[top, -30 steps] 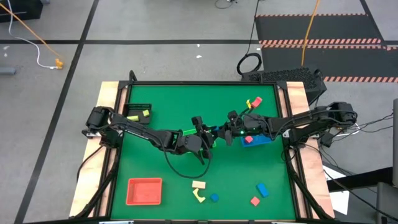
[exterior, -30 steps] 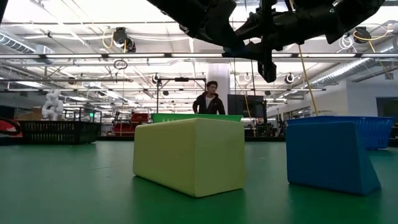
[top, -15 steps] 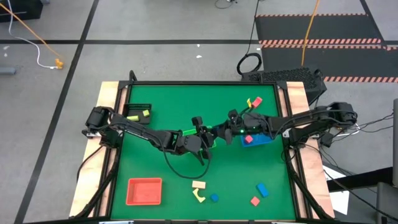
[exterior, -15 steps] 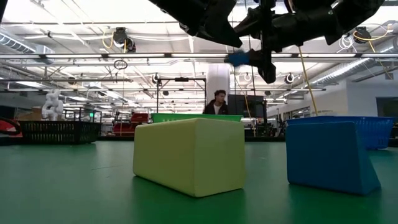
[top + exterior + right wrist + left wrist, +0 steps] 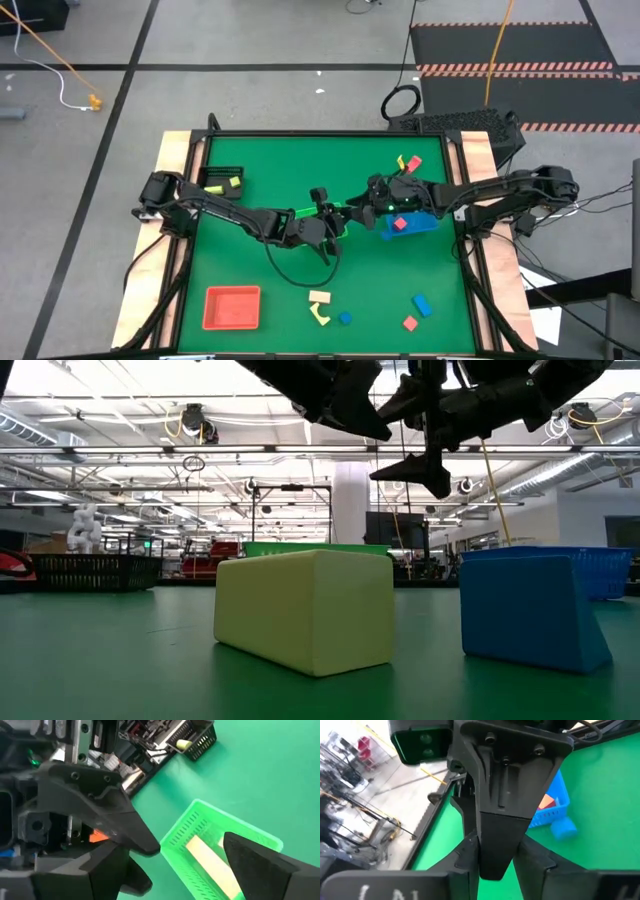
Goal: Sort & place blocks by color
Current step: Put the bottom right blue block into the red bin
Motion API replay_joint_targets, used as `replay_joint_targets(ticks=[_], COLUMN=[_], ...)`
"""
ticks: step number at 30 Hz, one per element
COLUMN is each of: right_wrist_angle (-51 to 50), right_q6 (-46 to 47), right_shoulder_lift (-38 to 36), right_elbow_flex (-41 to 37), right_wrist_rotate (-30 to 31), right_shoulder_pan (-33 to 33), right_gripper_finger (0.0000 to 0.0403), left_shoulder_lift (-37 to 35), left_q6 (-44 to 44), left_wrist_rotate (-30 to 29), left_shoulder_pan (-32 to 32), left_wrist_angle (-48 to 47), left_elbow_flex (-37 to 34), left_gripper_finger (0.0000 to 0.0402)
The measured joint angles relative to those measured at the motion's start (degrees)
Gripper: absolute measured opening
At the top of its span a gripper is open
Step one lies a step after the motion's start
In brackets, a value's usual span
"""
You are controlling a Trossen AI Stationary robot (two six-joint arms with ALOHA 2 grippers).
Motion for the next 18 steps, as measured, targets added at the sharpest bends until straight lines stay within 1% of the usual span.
replay_joint_targets(ticks=[2, 3, 8, 10, 14, 18], right_wrist_angle=[-2.9, -3.6, -4.2, -4.9, -5.2, -5.7], right_q6=[-1.7, -2.2, -5.7, -6.8, -8.6, -9.9], right_shoulder_lift=[-0.4, -0.4, -0.3, -0.2, -0.2, -0.2], right_elbow_flex=[-0.3, -0.6, -0.3, -0.3, -0.3, -0.3], right_wrist_rotate=[-0.4, -0.8, -3.3, -4.7, -4.8, -4.6], right_shoulder_pan=[0.0, 0.0, 0.5, 0.9, 2.1, 2.6], right_gripper_finger=[0.0303, 0.0302, 0.0301, 0.0301, 0.0301, 0.0301], left_shoulder_lift=[-0.2, -0.2, -0.1, -0.3, -1.2, -2.0], left_q6=[-2.3, -4.0, -15.9, -20.3, -28.3, -36.7], left_wrist_rotate=[0.5, 1.8, 2.8, 3.1, 3.2, 1.1], left_shoulder_pan=[0.0, 0.0, 0.0, 0.2, 1.1, 2.7], left_wrist_angle=[-4.1, -4.8, -15.9, -21.6, -33.1, -41.2], left_elbow_flex=[-0.3, -0.3, -0.2, -0.3, -0.3, -0.2], left_gripper_finger=[0.0123, 0.0134, 0.0172, 0.0178, 0.0182, 0.0183])
